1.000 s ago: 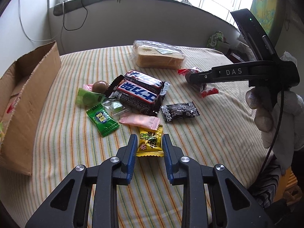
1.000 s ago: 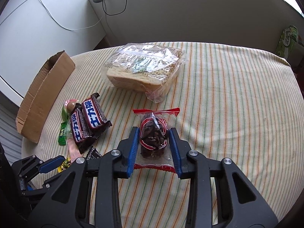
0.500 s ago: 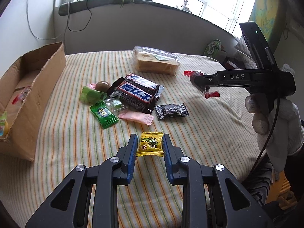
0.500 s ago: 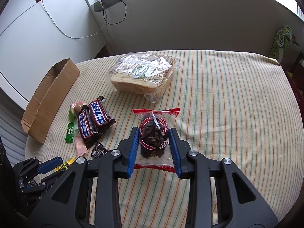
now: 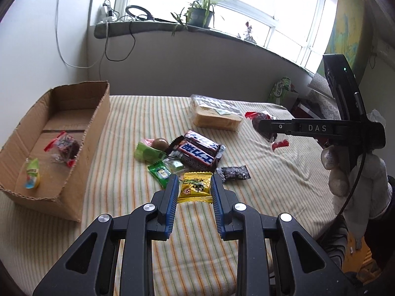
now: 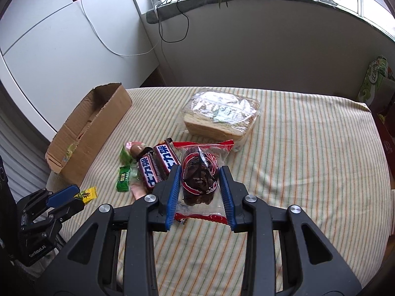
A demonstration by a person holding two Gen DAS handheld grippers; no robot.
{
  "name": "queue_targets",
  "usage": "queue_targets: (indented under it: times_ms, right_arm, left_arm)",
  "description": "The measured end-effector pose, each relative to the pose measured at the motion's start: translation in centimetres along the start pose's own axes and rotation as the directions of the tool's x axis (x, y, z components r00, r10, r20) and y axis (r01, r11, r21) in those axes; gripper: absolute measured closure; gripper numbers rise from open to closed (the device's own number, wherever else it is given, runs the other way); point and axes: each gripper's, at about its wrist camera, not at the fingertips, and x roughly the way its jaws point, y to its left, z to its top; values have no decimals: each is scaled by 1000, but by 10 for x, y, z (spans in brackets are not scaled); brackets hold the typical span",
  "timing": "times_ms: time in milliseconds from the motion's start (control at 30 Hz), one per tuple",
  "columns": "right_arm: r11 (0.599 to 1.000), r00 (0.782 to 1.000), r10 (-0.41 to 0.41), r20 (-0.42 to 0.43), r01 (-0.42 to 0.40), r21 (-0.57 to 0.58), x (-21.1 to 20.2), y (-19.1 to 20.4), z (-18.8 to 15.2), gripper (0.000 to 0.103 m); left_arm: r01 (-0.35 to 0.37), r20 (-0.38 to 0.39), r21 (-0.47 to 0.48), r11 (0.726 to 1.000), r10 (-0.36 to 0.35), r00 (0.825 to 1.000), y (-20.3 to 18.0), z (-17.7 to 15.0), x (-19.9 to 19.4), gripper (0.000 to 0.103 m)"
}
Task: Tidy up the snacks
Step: 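Carry the yellow candy and candy bag over the box with both tools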
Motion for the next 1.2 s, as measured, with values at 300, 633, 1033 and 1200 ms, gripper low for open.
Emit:
queue_targets:
  times_ms: [300, 633, 1033, 1200]
  right_arm:
    - [997, 999, 31, 16, -30, -77, 4, 46, 21, 70]
    - [985, 998, 61, 19, -57, -164, 26, 97, 50, 70]
    - [963, 994, 110, -16, -110, -245, 70, 156, 78, 70]
    - [953, 991, 129, -34, -134, -272, 91, 181, 87, 70]
  left_arm:
    - [-76, 82, -73, 994, 82, 993, 45, 12, -29, 78]
    - [-156, 113, -139, 978, 172, 979, 94, 13, -42, 78]
    - [-215, 79, -143, 966, 228, 970, 127, 13, -32, 78]
    - [-224, 70, -150, 963, 237, 969, 135, 12, -30, 78]
